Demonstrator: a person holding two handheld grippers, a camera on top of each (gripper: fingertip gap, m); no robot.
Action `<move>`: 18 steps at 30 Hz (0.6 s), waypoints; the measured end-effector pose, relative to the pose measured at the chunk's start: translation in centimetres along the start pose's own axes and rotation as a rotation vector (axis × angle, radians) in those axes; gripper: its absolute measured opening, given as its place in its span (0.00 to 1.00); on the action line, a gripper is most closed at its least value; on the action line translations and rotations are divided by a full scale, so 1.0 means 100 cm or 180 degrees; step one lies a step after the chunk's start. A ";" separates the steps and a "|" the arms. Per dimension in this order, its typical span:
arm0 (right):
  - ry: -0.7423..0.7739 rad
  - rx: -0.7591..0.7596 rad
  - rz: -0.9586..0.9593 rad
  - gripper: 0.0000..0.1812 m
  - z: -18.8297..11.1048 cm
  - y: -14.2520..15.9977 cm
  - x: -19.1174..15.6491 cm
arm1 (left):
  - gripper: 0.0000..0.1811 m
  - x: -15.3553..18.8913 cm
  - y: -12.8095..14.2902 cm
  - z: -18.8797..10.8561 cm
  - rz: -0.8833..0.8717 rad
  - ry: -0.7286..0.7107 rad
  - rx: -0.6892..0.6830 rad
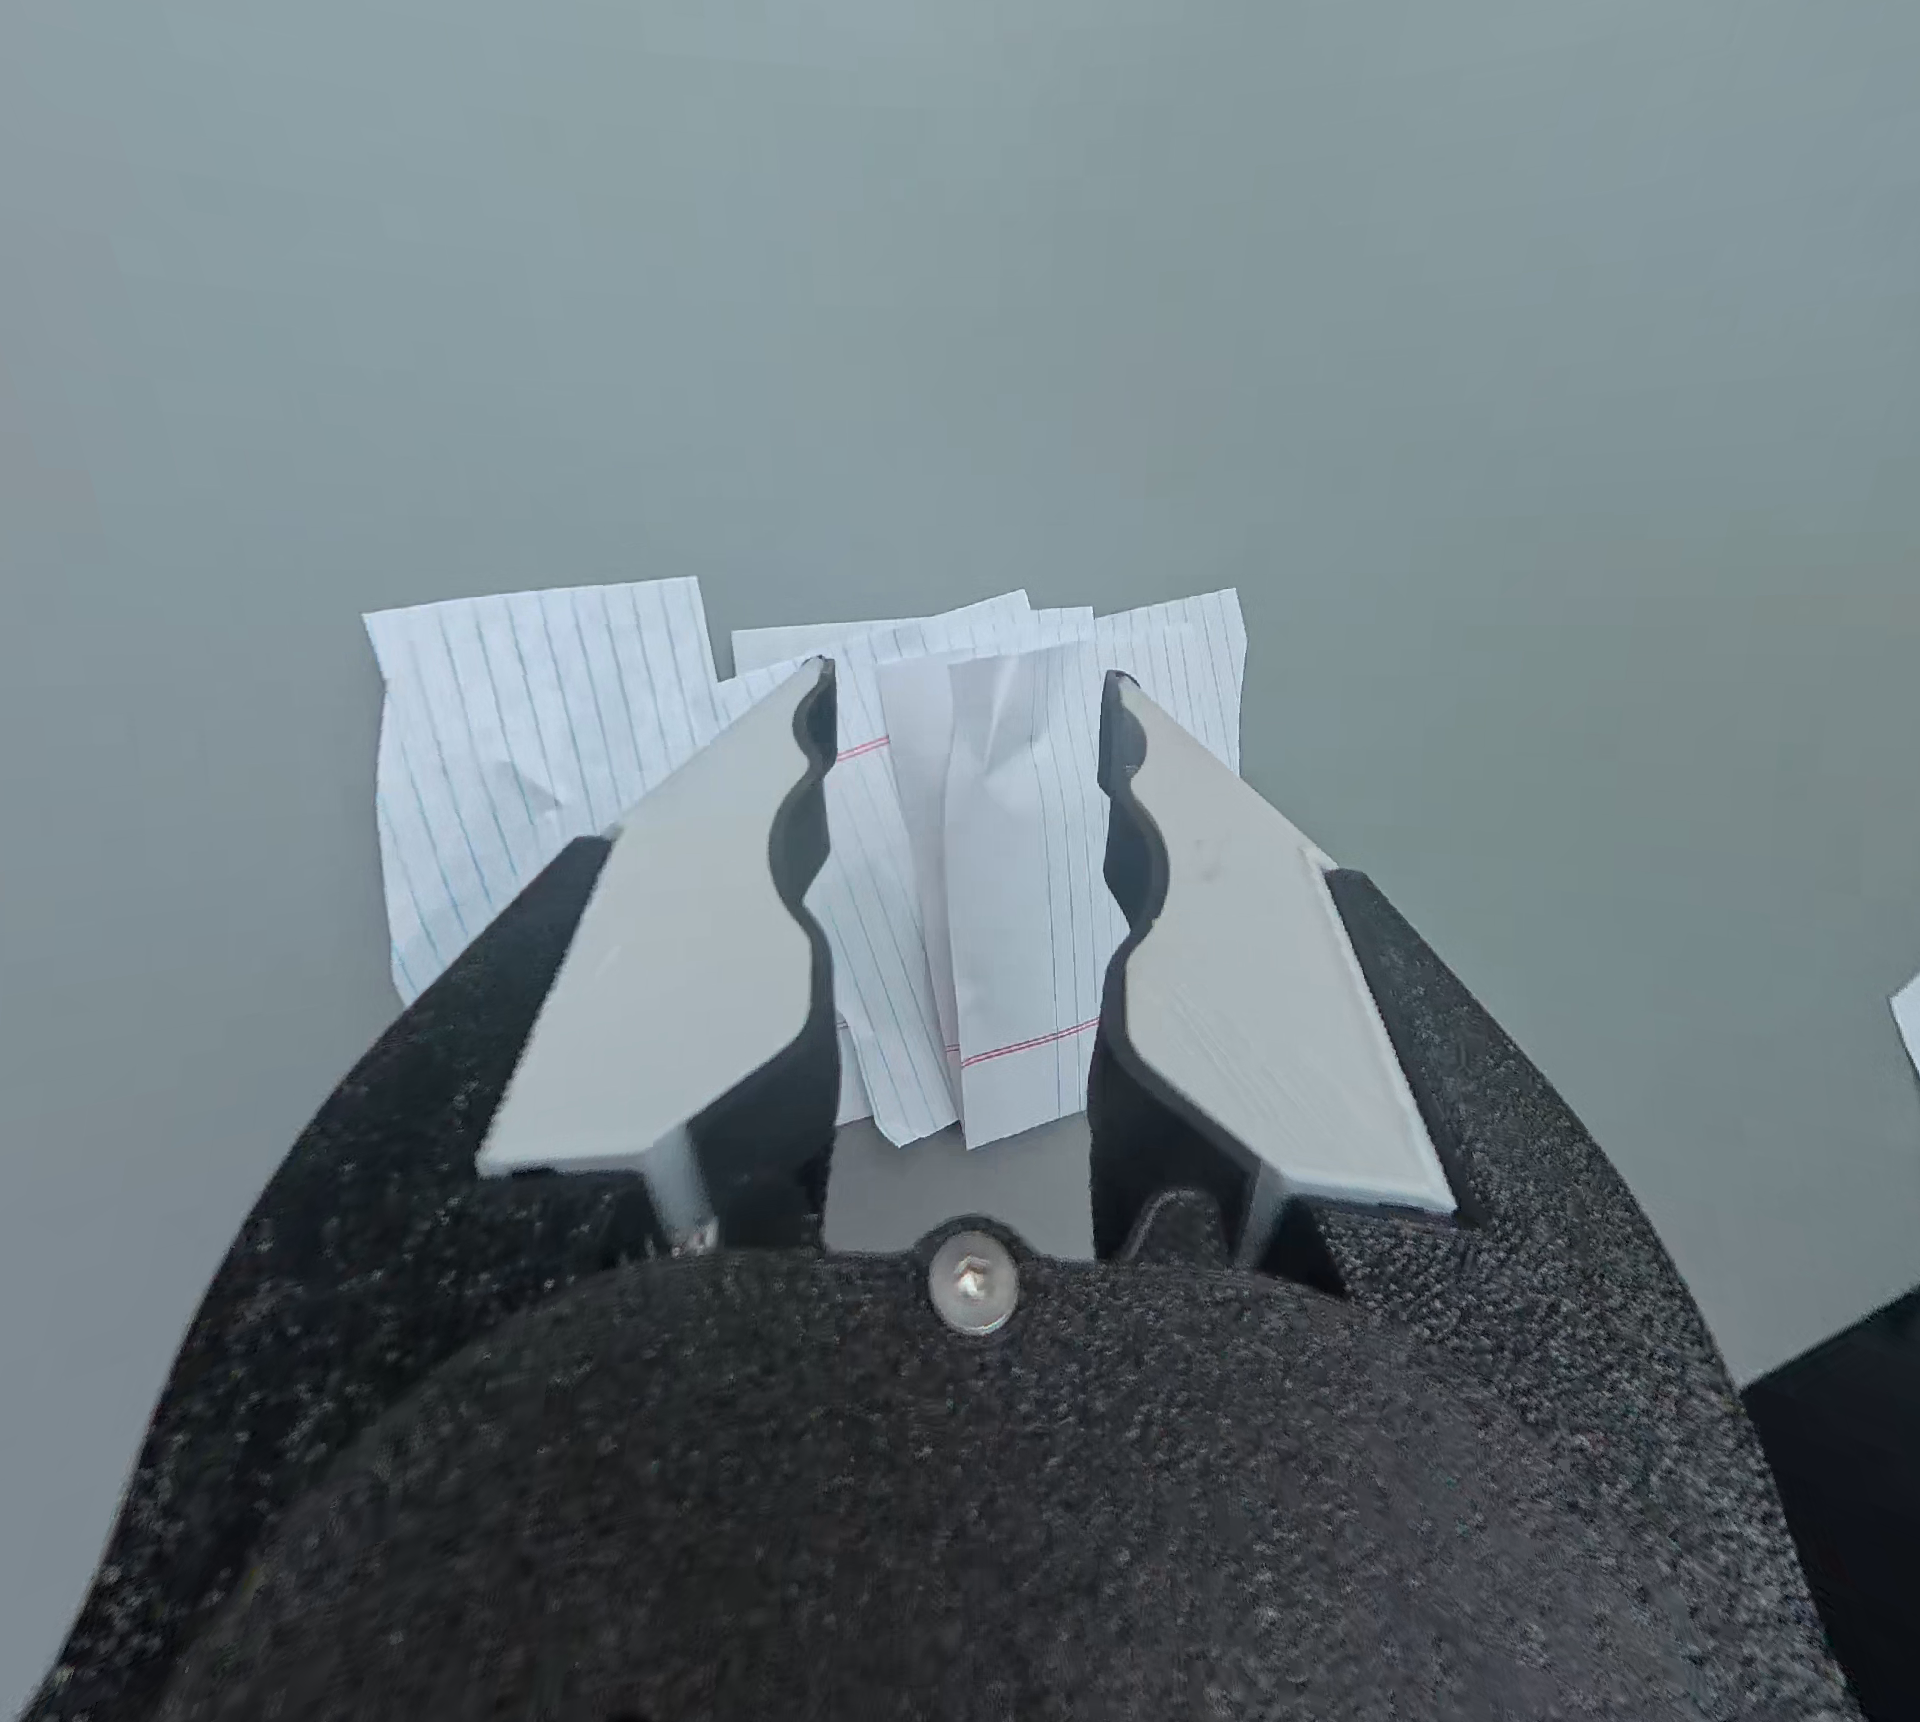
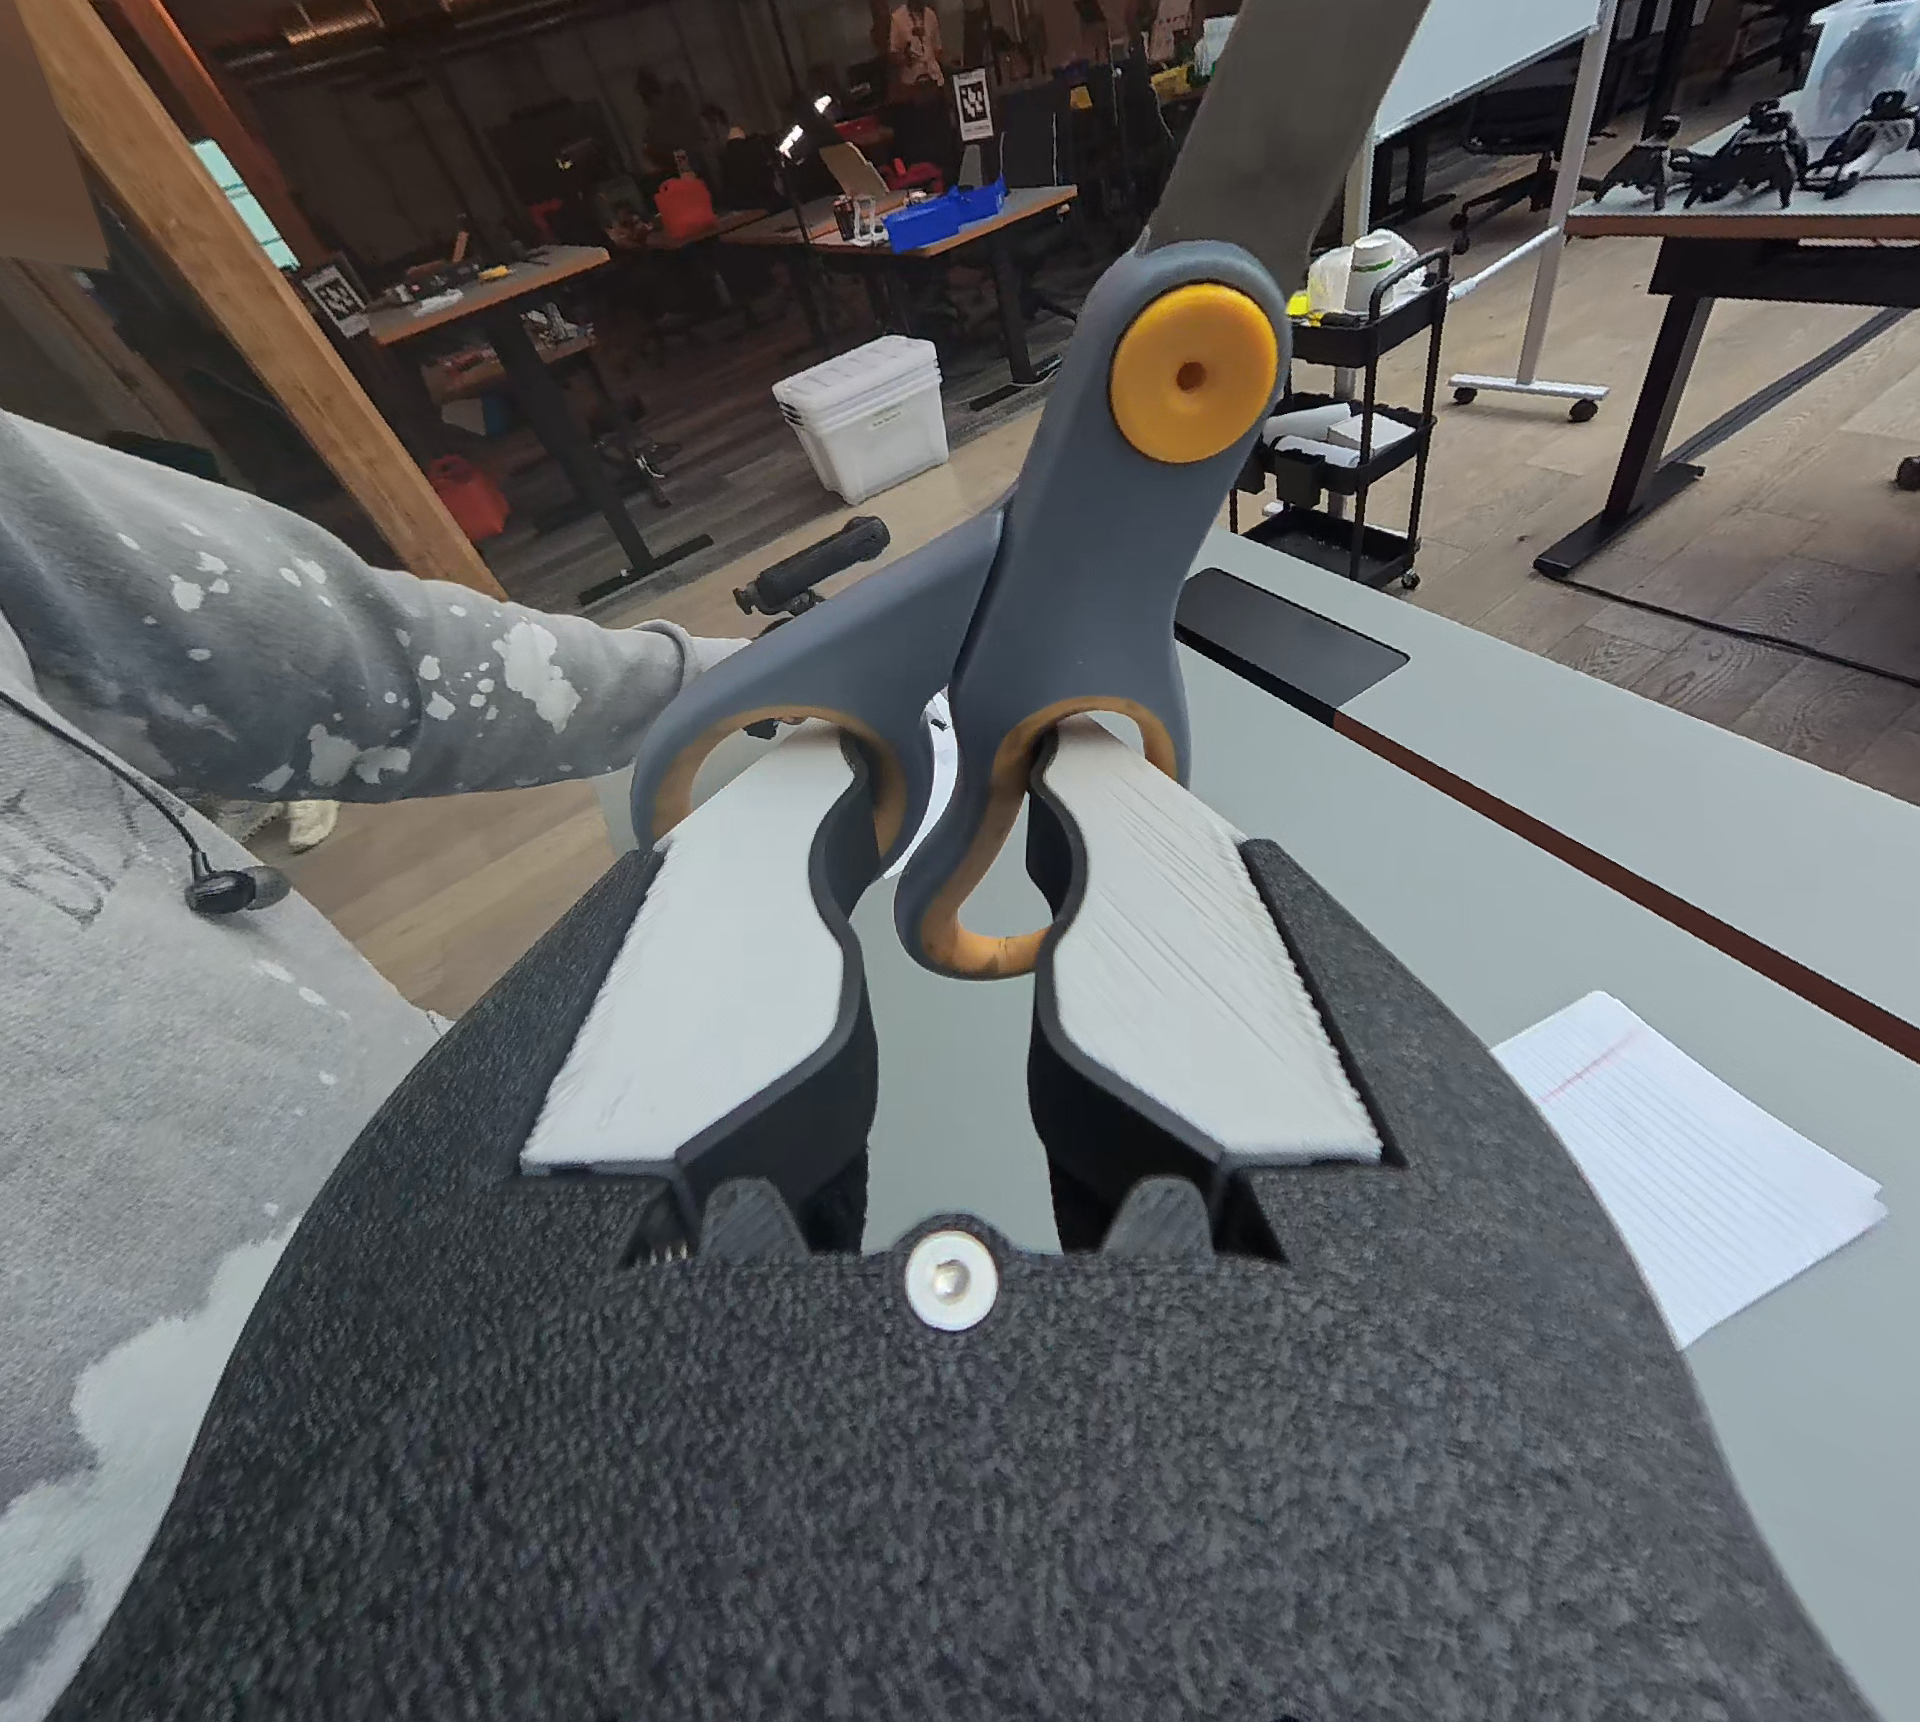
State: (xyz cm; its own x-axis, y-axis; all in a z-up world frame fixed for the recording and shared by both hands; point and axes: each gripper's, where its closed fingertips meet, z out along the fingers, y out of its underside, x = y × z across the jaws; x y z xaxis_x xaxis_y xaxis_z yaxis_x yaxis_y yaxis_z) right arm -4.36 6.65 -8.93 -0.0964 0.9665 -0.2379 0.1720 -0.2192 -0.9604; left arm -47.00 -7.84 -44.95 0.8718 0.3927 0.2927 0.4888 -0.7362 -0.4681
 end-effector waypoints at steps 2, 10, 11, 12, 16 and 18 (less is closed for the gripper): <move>-0.0025 0.0013 -0.0017 0.12 0.001 0.001 0.003 | 0.31 0.018 -0.009 -0.015 0.0274 -0.0136 0.0221; -0.0155 0.0049 0.0076 0.12 -0.008 0.012 0.022 | 0.33 0.322 0.109 0.009 0.2012 0.1135 0.0195; -0.0183 0.0036 0.0077 0.12 -0.011 0.013 0.024 | 0.34 0.351 0.132 0.021 0.2233 0.1172 0.0117; -0.0206 0.0016 0.0065 0.12 -0.014 0.014 0.026 | 0.36 0.375 0.152 0.032 0.2392 0.1201 0.0047; -0.0306 -0.0067 0.0049 0.12 -0.030 0.019 0.036 | 0.41 0.431 0.190 0.075 0.2749 0.1064 -0.0075; -0.0352 -0.0126 0.0058 0.12 -0.039 0.022 0.042 | 0.40 0.440 0.200 0.094 0.2825 0.0934 -0.0190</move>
State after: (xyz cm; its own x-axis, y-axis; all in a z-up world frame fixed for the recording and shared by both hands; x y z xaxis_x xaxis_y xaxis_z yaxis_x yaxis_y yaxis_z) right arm -0.55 10.78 -11.50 -0.2002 0.9413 -0.2719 0.2131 -0.2291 -0.9498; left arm 1.44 -0.07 -49.29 0.8784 -0.4752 0.0513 -0.3611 -0.7302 -0.5800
